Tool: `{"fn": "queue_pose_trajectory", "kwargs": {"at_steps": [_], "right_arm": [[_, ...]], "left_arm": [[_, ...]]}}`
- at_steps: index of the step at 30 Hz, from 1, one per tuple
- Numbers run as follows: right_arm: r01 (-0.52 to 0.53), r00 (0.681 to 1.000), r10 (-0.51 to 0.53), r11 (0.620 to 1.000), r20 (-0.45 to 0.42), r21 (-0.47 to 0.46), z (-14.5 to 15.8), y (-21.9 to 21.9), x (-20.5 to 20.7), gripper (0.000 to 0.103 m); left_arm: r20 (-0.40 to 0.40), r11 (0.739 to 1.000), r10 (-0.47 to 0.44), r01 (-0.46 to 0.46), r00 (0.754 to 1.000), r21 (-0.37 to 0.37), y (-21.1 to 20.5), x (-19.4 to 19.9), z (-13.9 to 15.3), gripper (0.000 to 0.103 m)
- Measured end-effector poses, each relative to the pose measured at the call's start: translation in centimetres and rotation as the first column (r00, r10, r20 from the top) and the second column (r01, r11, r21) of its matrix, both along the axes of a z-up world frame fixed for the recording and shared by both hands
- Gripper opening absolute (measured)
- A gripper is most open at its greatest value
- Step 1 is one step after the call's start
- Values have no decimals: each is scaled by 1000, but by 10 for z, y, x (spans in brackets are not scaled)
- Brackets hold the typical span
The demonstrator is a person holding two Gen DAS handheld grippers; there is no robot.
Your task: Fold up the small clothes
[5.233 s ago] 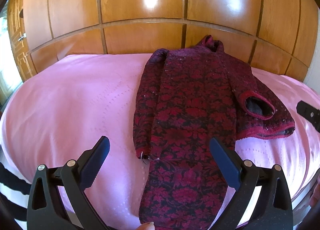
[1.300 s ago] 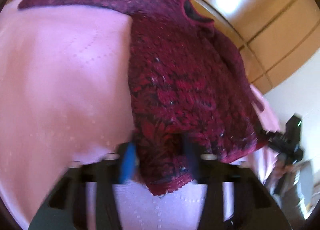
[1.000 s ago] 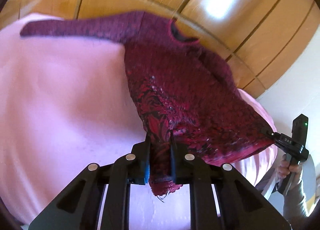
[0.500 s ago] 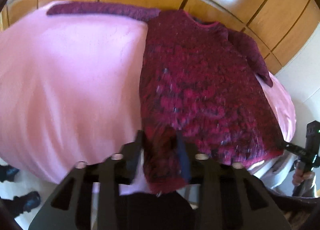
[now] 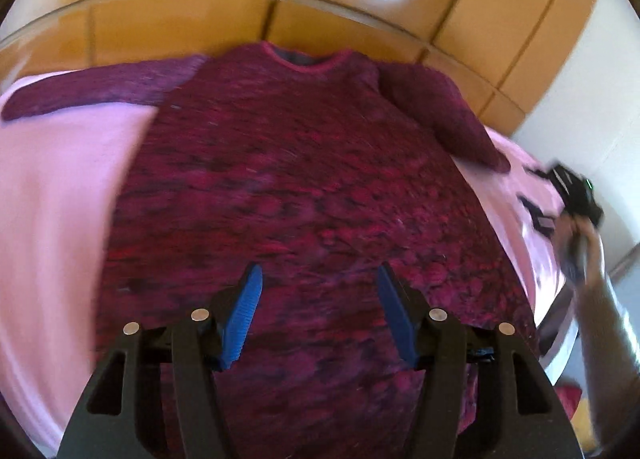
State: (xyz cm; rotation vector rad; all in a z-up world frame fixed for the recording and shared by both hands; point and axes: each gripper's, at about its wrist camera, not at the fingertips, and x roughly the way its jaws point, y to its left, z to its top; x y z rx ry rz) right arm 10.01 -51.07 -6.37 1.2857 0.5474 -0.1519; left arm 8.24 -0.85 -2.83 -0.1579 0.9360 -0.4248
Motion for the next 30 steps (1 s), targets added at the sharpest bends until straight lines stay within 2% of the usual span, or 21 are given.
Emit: {"fn": "queue_pose_trajectory", "kwargs": {"at_steps": [2,6,8,9,10,11,13,14,16,17,20,22,23,24,25,27,29,30], "right_arm": [[48,998,-47,999,-28,20,-8,-18,22,55],[76,994,-73,997,-75,29,-20,-33,66,55],[68,993,-66,997,-100,22,-22,-38,85,44],[39,993,-38,999,-115,7,-18,-40,95,31],[14,991,-20,999,-133,-46,-12,-43,102,15],[-2,990,-17,991,-141,-132,2,-45,108,12],[1,990,-44,952,-132,-307,36,-50,113,10],[18,990,-76,905,-121,-425,60,-54,112,10],[39,984,-131,818,-119,-574,83,-55,111,10],[31,980,-146,785,-137,-619,88,-60,115,10],[-52,945,-185,730,-270,-681,67,-63,136,10],[-134,887,-206,740,-413,-659,30,-63,144,14],[-140,862,-225,755,-454,-640,16,-65,141,14],[-131,847,-234,780,-478,-612,3,-67,136,23],[-108,839,-251,793,-483,-599,-6,-68,128,47],[-46,824,-327,775,-463,-630,-3,-67,116,73],[-1,831,-343,787,-439,-617,4,-67,103,72],[10,833,-354,778,-425,-628,10,-64,99,73]], "left_arm": [[-12,999,-31,31,999,15,-12,2,-6,58],[-43,997,-62,64,997,31,-24,2,-20,58],[-55,998,-58,60,997,25,-23,4,-24,59],[-60,998,-55,56,997,17,-21,5,-25,60],[-67,998,-56,56,996,5,-20,6,-26,60],[-76,999,-51,51,996,-2,-20,7,-26,60],[-84,998,-56,54,995,-18,-17,6,-27,60],[-87,998,-55,54,995,-22,-16,6,-28,60],[-96,998,-61,60,993,-21,-14,6,-30,60],[-97,998,-62,61,993,-19,-15,6,-30,60],[-100,998,-63,61,993,-18,-17,7,-32,63],[-98,998,-56,54,994,-16,-17,6,-32,63],[-97,998,-55,54,994,-16,-17,6,-32,63],[-98,998,-58,56,993,-21,-15,5,-30,63],[-102,998,-58,55,993,-35,-13,5,-28,63],[-114,995,-40,29,993,-96,0,8,-21,63],[-97,989,10,-24,995,-145,20,12,-11,63],[-85,984,54,-67,995,-165,36,16,-4,63]]}}
